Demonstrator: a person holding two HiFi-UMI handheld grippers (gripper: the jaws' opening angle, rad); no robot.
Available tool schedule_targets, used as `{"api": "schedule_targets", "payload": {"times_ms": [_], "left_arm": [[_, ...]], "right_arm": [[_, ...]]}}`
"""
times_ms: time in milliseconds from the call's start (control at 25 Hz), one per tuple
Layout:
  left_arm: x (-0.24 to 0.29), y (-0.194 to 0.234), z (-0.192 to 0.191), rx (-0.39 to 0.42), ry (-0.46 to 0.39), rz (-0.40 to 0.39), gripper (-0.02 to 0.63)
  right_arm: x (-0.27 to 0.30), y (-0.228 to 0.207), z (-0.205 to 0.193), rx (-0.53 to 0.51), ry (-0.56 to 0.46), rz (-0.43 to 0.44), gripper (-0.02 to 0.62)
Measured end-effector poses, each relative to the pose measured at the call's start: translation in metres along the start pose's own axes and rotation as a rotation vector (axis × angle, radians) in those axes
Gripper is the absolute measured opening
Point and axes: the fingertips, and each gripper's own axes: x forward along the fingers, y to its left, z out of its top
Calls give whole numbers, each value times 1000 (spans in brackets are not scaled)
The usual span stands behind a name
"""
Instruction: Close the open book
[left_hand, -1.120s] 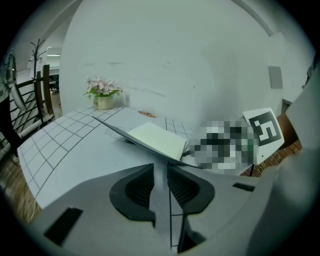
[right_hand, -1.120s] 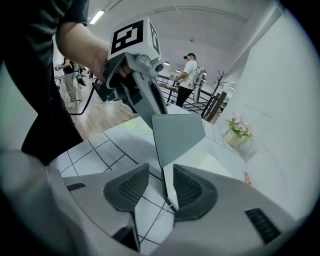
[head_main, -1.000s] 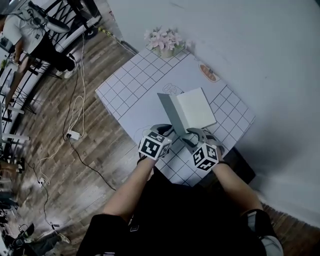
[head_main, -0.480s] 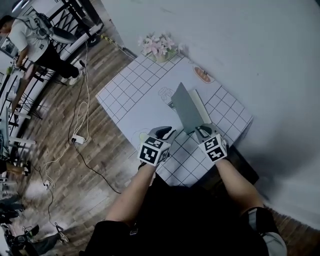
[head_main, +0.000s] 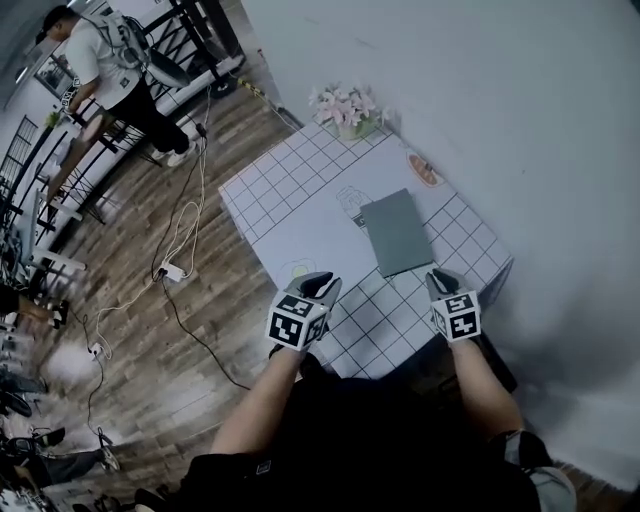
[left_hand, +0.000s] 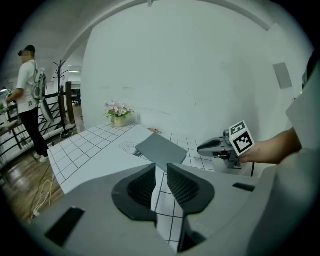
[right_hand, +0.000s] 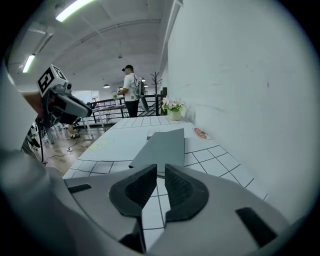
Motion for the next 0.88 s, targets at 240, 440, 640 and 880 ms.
{"api": "schedule_targets", "payload": {"times_ms": [240,440,640,880], "left_arm": [[-41,29,15,-18,-97,26,66],[-79,56,14,-18,-142,3,66],[-127,84,25,-6,-236,-21,66],[-172,120,30,16,-316,-35,66]], "right_arm": [[-15,28,22,14,-25,34,34],[-24,77,77,-5,-112,39,25],[-45,137,138,-40,-219,40,20],[-68,190,186,-4,-346,18,8]]}}
